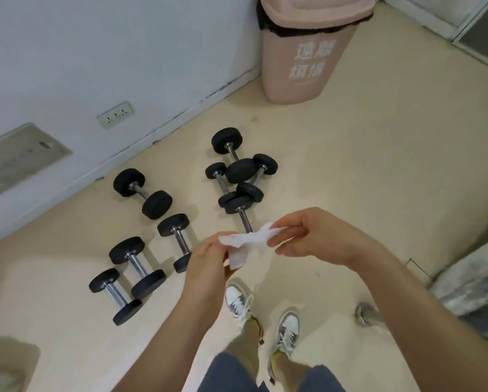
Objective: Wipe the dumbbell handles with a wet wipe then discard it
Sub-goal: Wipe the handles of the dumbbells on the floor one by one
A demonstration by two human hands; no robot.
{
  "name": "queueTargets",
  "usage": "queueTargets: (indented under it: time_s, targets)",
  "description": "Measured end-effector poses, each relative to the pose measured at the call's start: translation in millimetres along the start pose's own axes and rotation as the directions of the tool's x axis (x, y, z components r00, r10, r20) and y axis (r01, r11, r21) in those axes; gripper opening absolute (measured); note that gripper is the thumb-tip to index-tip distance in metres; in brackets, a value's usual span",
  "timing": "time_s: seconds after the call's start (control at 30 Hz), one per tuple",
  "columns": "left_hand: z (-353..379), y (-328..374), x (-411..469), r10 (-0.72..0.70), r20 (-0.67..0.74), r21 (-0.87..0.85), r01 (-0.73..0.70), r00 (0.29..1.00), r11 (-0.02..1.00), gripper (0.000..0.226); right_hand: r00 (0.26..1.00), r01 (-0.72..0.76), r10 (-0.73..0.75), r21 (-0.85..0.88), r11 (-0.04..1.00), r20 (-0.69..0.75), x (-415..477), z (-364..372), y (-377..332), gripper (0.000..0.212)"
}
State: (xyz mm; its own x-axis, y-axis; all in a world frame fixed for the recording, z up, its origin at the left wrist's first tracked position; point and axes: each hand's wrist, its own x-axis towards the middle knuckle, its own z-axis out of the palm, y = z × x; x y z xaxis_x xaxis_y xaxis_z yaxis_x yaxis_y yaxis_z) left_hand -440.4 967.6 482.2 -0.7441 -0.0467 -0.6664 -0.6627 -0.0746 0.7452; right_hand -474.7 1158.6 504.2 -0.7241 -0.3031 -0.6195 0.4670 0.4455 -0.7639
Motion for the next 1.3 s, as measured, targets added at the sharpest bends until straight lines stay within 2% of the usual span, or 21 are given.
queueTargets:
  time_s: [0.07,0.13,0.17,0.23,0.3,0.33,0.43,0.5,0.6,0.7,0.77,0.9,1.03,1.1,1.17,1.23,1.3]
  targets:
    - [-0.3,-16.0,43.6,-0.047,-0.086,-0.058,0.042,0.995,0.997,0.023,0.997,-0.006,-0.013,-0.258,0.966,-0.072,44.9,-2.2,21.4,0.010]
    - [0.5,-38.4,89.5,-0.099,-0.143,-0.207,0.068,0.985,0.976,0.020,0.990,0.006,-0.056,-0.359,0.933,-0.127,95.4,-2.0,49.3,0.004]
    - [1.3,-51.3,113.5,-0.117,-0.164,-0.241,0.075,0.980,0.968,0.019,0.991,0.009,-0.051,-0.316,0.949,-0.125,121.0,-2.8,66.4,0.007]
    - [4.5,-80.7,168.9,-0.112,-0.178,-0.225,0.070,0.978,0.972,0.023,0.998,-0.027,0.026,-0.016,1.000,-0.058,173.8,-8.5,104.0,0.009]
    - [4.4,-117.3,225.3,-0.111,-0.192,-0.180,0.076,0.975,0.981,0.026,0.990,-0.140,0.126,0.294,0.945,0.067,225.2,-11.5,146.8,0.009]
    - [4.7,-135.0,253.3,-0.109,-0.199,-0.161,0.078,0.974,0.984,0.026,0.983,-0.182,0.159,0.362,0.914,0.093,253.1,-12.1,170.6,0.009]
    - [5.8,-195.3,338.3,-0.138,-0.257,-0.179,0.093,0.956,0.979,0.024,0.970,-0.233,0.242,0.312,0.921,0.012,338.1,-11.6,243.4,0.005]
    - [7.1,-232.0,394.1,-0.142,-0.265,-0.181,0.096,0.954,0.979,0.022,0.970,-0.223,0.236,0.192,0.956,-0.050,396.1,-15.2,283.6,0.004]
    - [12.3,-291.6,467.0,-0.170,-0.250,-0.175,0.128,0.953,0.976,0.022,0.976,-0.216,0.216,-0.007,0.976,-0.026,469.3,-22.0,333.1,0.007]
    - [14.8,-335.1,529.5,-0.162,-0.242,-0.174,0.122,0.957,0.977,0.022,0.978,-0.201,0.207,0.152,0.968,-0.020,517.7,-24.0,372.0,0.012]
    - [13.1,-355.6,562.9,-0.143,-0.246,-0.206,0.093,0.959,0.974,0.023,0.976,-0.169,0.199,0.261,0.950,-0.092,542.1,-24.1,397.0,0.012]
    - [12.7,-378.4,593.1,-0.120,-0.176,-0.128,0.098,0.977,0.987,0.020,0.950,-0.189,0.258,0.330,0.925,-0.177,584.6,-20.1,434.3,0.016]
    - [19.9,-387.7,597.2,-0.130,-0.187,-0.156,0.101,0.974,0.983,0.026,0.913,-0.232,0.378,0.568,0.789,-0.154,594.1,-3.6,448.6,0.019]
    - [23.1,-387.6,591.5,-0.110,-0.243,-0.110,0.085,0.964,0.990,0.031,0.890,-0.165,0.340,0.481,0.861,-0.304,588.9,2.4,454.3,0.035]
    - [25.5,-388.3,584.3,-0.065,-0.309,-0.036,0.056,0.949,0.998,0.034,0.877,-0.105,0.178,0.182,0.978,-0.446,581.7,13.6,450.5,0.039]
    - [26.8,-390.0,582.7,0.034,-0.367,0.100,0.003,0.930,0.995,0.028,0.929,-0.014,-0.018,-0.085,0.996,-0.371,582.0,30.9,442.9,0.032]
    - [28.5,-394.0,586.8,0.151,-0.357,0.301,-0.040,0.922,0.953,0.023,0.927,0.059,-0.163,-0.299,0.952,-0.338,587.2,46.6,442.1,0.026]
